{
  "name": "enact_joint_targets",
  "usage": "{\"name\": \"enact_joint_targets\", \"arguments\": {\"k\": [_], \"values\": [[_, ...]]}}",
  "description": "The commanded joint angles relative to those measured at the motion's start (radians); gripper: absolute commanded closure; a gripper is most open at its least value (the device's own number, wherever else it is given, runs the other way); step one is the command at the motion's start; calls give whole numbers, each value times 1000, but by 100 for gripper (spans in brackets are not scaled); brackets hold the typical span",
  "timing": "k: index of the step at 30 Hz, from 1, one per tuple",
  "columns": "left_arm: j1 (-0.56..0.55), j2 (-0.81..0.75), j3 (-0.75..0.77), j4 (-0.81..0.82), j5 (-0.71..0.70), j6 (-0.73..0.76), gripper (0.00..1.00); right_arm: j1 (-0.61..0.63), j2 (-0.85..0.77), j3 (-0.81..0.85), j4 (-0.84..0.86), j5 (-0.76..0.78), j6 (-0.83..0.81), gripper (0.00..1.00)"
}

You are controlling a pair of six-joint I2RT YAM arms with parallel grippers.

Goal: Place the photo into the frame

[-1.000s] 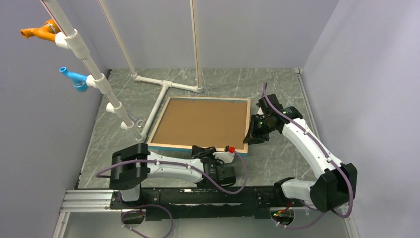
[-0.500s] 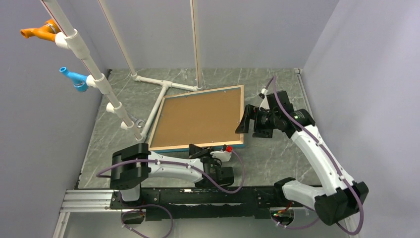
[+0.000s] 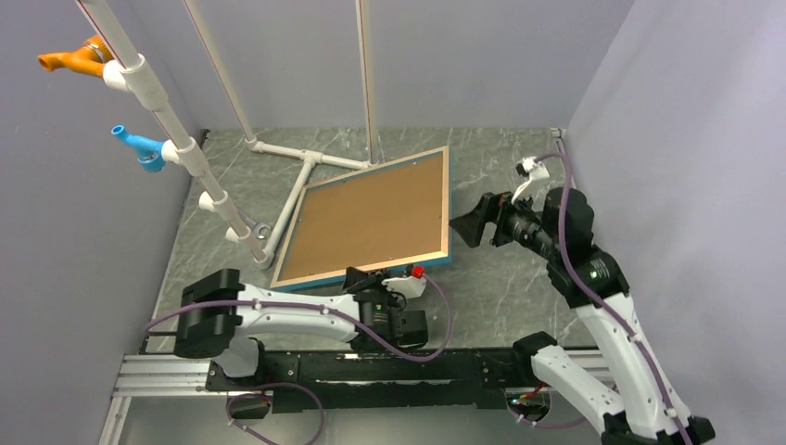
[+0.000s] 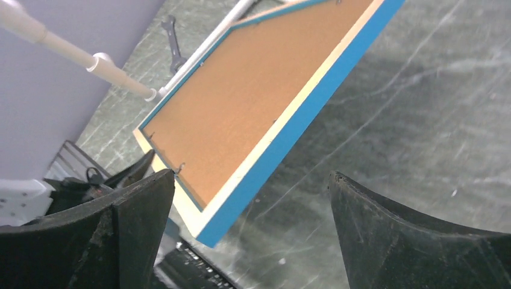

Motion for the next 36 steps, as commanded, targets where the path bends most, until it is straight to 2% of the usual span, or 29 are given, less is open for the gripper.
{"name": "enact_joint_targets", "arguments": {"k": [1,6,10,13,16,22,29,36], "values": [[-28,-141,-26,106,-3,62,100,2,-140,-120,303,-66,-173,0],[-49,-240,-73,201,93,160,100,2,-256,-233,493,-140,-360,0],[-59,-297,-83,242,173,212,100,2,-280,-259,497,-303,-572,0],[-63,-328,-87,253,219,233,100,1,-297,-249,399,-458,-835,0],[-63,-346,-92,251,238,232,100,2,-304,-231,334,-513,-1001,0],[-64,-351,-84,235,249,229,100,1,-244,-122,48,-571,-1335,0],[-63,-346,-77,218,247,223,100,6,-213,-32,-236,-582,-1597,1],[-63,-358,-86,221,248,212,100,18,-242,-49,-307,-496,-1674,7]]}}
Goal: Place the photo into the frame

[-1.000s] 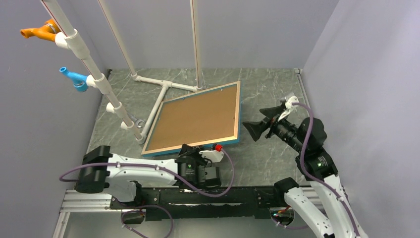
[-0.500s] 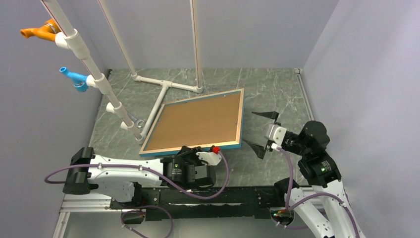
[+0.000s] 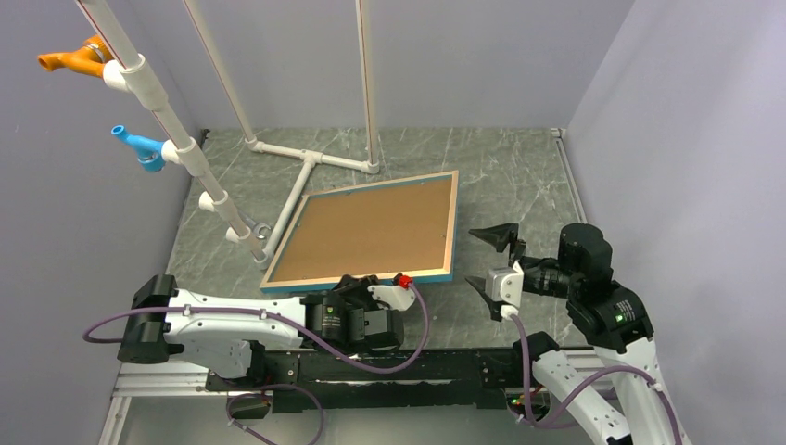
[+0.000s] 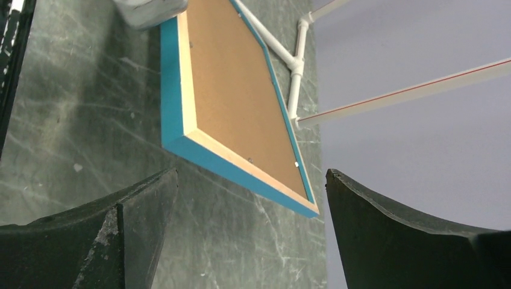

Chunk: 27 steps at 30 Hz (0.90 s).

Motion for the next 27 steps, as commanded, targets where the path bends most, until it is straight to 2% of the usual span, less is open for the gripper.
{"name": "enact_joint_targets", "arguments": {"k": [1,5,8,10,11,12,19,23,24,27], "values": [[-10,-47,24,101,35,-83,100,6,-17,2,-86,15,-132,8],[-10,-36,37,105,34,-81,100,7,-37,-66,-68,-23,-149,13],[-11,-25,48,105,36,-81,100,7,-78,-152,33,-48,-116,13],[-10,-16,54,101,34,-89,100,6,-109,-211,105,-35,-88,11],[-10,-14,54,102,36,-90,100,6,-119,-231,125,-27,-84,4],[-11,-13,54,101,38,-91,100,7,-126,-246,137,-22,-84,1],[-10,-7,51,112,40,-91,100,7,-125,-308,154,16,-95,0],[-9,3,31,148,65,-85,100,7,-140,-332,231,25,50,0],[-9,8,22,164,81,-78,99,7,-137,-334,242,19,79,0],[14,44,0,218,166,-44,82,7,-119,-329,294,18,221,0]]}}
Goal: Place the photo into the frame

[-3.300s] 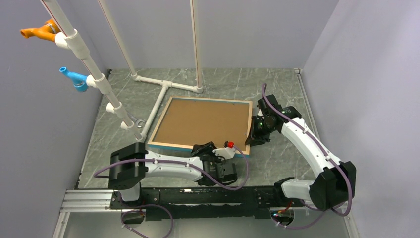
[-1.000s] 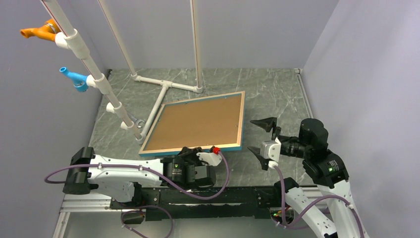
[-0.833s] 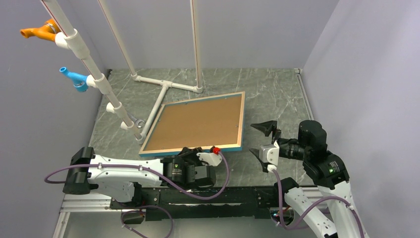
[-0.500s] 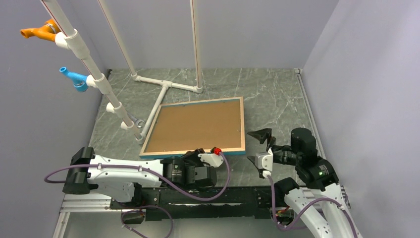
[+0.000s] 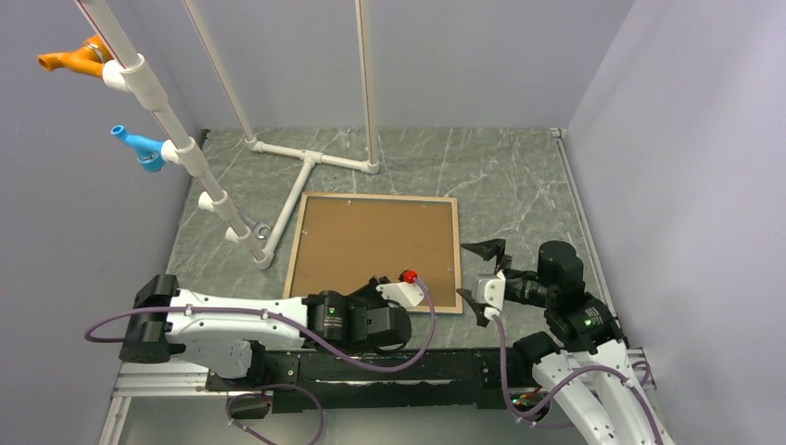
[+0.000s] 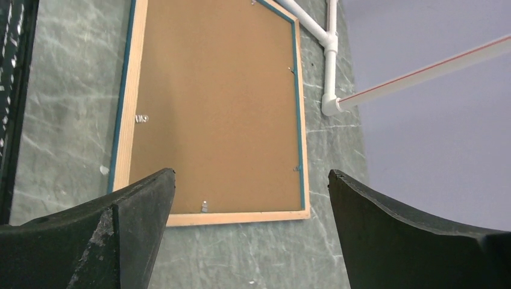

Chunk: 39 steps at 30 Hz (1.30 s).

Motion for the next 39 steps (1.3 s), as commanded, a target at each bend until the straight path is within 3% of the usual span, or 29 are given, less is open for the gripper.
{"name": "enact_joint_targets", "arguments": {"k": [1,5,7,12,17,19,20,23,31,39], "values": [[32,50,-25,113,126,39,78,3,18,13,134,-23,213,0],[90,109,-57,199,272,71,46,4,63,39,213,67,556,0],[122,126,-76,243,334,70,36,4,88,41,265,155,751,0],[205,136,-121,350,489,32,25,3,262,128,213,572,1315,0],[285,124,-168,435,613,-20,16,-2,525,274,-65,777,1603,0],[311,113,-184,456,642,-38,12,-3,619,270,-125,769,1640,0],[327,101,-192,468,658,-45,4,-4,667,261,-146,761,1647,0],[356,68,-219,492,703,-58,2,-3,794,207,-160,715,1692,2],[380,-31,-250,484,704,-46,2,7,880,40,9,601,1716,35],[380,-124,-261,483,677,-17,2,32,965,-2,114,607,1741,59]]}}
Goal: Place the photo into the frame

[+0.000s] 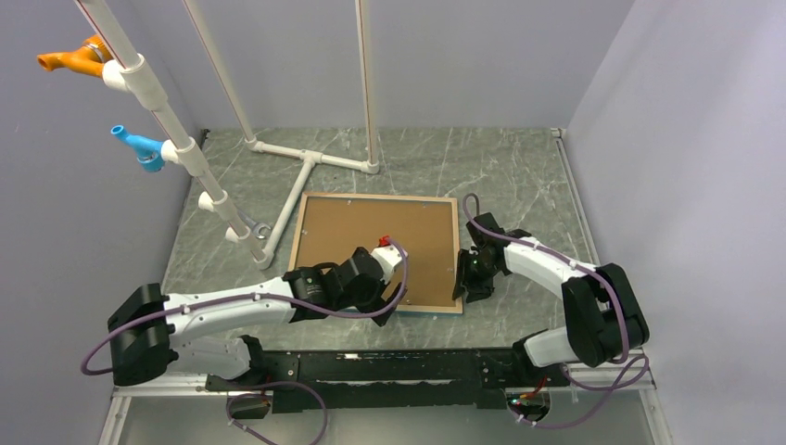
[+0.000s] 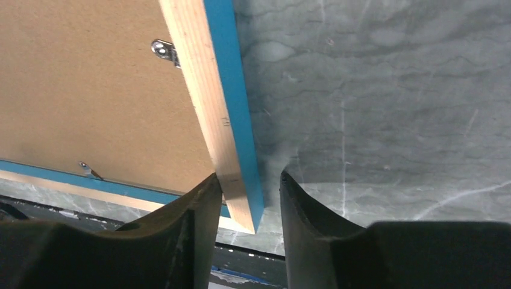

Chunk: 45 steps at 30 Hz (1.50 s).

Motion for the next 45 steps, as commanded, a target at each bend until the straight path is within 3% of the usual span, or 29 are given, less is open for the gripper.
{"name": "enact_joint_targets", "arguments": {"k": [1,4,7,10,25,35,40,45], "values": [[4,-61,-6,32,-14,25,2,25,33,-18,101,15,42,60],[4,-87,-8,25,-27,41,2,45,63,-5,97,48,43,65],[2,-114,-19,24,-30,77,3,49,66,15,70,67,35,87],[-1,-128,-24,15,-49,110,3,50,29,50,19,67,27,100],[-199,79,100,-130,-346,221,1,50,-85,368,-249,-79,-5,100],[-253,299,210,-293,-712,101,4,49,-120,465,-325,-155,-19,100],[-256,372,256,-349,-849,66,12,51,-135,455,-333,-174,-24,100],[-255,377,263,-349,-924,79,32,51,-146,442,-336,-196,-31,100]]}}
